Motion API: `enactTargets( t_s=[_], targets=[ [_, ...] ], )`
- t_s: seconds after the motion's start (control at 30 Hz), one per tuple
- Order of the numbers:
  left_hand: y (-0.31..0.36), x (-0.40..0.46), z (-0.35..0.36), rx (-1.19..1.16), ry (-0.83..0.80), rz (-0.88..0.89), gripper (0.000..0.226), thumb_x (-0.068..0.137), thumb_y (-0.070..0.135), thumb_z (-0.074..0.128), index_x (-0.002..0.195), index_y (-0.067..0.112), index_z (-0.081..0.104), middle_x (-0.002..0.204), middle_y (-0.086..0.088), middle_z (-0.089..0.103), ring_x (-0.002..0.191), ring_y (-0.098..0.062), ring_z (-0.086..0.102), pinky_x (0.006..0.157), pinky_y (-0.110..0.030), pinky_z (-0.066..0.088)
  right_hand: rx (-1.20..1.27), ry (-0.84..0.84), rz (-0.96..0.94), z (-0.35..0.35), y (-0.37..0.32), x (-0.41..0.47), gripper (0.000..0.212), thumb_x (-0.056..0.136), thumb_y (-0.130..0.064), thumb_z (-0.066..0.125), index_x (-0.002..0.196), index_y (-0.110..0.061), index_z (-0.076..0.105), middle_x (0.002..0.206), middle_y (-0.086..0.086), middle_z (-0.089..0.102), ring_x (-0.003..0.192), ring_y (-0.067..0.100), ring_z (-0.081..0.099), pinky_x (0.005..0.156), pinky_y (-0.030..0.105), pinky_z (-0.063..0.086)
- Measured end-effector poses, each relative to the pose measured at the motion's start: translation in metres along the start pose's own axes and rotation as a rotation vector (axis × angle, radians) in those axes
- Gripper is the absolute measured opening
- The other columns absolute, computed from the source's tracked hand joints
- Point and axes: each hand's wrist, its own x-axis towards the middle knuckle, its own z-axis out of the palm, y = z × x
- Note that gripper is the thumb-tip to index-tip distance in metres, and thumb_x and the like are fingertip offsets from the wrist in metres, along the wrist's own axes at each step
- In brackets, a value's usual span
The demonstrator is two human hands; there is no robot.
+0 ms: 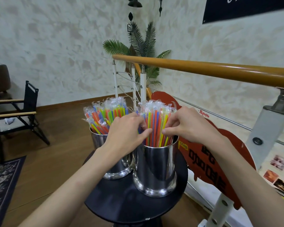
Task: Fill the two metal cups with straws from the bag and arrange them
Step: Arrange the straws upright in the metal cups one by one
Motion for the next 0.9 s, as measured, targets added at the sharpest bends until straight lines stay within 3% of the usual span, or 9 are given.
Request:
enactTargets(
  t_s=[0.27,0.5,0.63,0.73,0.9],
  targets=[
    [0.004,0.006,0.007,-0.055,0.031,-0.061,0.023,0.086,0.054,0.07,0.094,0.033,0.064,0.083,0.015,0.051,0.085,-0.01,0.058,0.078,-0.036,0.047,0.028,-0.019,-0.011,0.008,0.002,0.002,0.014,0.081,-0.039,0.082,0.078,-0.026,0.076,0.067,-0.009,0.073,0.071,0.004,0.07,0.075,0.04,0.061],
    [0.007,0.006,0.009,-0.091,0.052,-0.084,0.033,0.08,0.059,0.074,0.091,0.034,0.056,0.088,0.018,0.049,0.083,-0.006,0.049,0.081,-0.036,0.045,-0.017,0.064,-0.011,0.014,-0.001,0.003,0.033,0.085,-0.054,0.074,0.071,-0.024,0.073,0.058,-0.011,0.07,0.065,0.0,0.067,0.074,0.034,0.058],
    [0.004,0.007,0.011,-0.08,-0.007,-0.117,0.03,0.082,0.057,0.074,0.094,0.034,0.061,0.087,0.017,0.047,0.086,-0.006,0.046,0.085,-0.035,0.043,-0.047,0.151,0.013,0.02,-0.002,0.004,0.032,0.085,-0.049,0.076,0.067,-0.025,0.065,0.055,-0.009,0.068,0.066,0.005,0.067,0.074,0.038,0.059],
    [0.002,0.007,0.011,-0.101,-0.014,-0.132,0.028,0.082,0.054,0.075,0.094,0.032,0.063,0.084,0.016,0.048,0.085,-0.009,0.051,0.083,-0.037,0.045,-0.017,0.172,0.033,0.021,-0.001,0.005,0.029,0.083,-0.046,0.077,0.068,-0.026,0.063,0.063,-0.005,0.069,0.076,0.014,0.068,0.075,0.041,0.058],
    [0.004,0.004,0.011,-0.208,0.024,-0.17,0.036,0.082,0.042,0.079,0.1,0.033,0.05,0.083,0.013,0.056,0.083,-0.009,0.058,0.083,-0.043,0.05,-0.042,0.18,0.066,0.022,0.0,0.005,0.027,0.083,-0.043,0.078,0.07,-0.025,0.064,0.075,-0.003,0.069,0.086,0.022,0.067,0.078,0.044,0.057]
  ],
)
